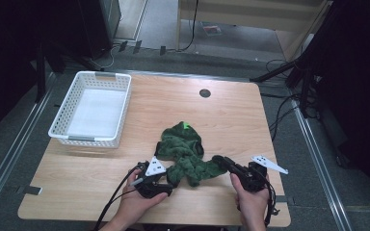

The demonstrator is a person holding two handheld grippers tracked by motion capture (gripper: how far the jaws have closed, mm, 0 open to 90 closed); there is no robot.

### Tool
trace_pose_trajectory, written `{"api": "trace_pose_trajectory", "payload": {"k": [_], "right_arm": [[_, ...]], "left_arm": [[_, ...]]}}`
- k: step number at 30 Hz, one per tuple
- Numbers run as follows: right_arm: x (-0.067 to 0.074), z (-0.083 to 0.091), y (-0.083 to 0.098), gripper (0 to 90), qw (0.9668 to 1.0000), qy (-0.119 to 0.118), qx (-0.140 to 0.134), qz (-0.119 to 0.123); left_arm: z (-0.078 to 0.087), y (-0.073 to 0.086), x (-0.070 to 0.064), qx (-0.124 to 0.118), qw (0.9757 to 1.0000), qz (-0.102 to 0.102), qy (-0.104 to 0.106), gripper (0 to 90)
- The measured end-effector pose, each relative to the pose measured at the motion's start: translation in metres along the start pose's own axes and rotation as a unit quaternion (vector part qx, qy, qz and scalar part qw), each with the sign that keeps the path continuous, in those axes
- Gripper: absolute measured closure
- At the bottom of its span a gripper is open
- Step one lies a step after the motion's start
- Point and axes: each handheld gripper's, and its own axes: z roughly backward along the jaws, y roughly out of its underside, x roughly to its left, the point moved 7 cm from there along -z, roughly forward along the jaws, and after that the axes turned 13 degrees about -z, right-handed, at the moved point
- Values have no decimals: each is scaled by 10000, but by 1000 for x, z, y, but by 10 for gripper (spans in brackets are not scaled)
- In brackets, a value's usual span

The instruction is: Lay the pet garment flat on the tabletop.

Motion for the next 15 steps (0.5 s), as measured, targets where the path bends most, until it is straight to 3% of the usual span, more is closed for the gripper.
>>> {"api": "trace_pose_trajectory", "payload": {"k": [3,4,8,10,15], "right_arm": [[-9,0,8,850,9999,106,116,-4],[-9,0,13,851,9997,116,220,15],[-12,-1,35,858,9974,325,564,294],[-12,1,42,866,9965,394,662,324],[-14,4,58,863,9929,593,895,519]], "left_arm": [[5,-2,2,-46,9999,-91,-1,748],[8,-1,4,-50,9999,-126,20,778],[24,6,20,-18,9999,-138,17,801],[32,11,28,51,9998,-192,84,802],[40,25,30,383,9967,-667,243,763]]}}
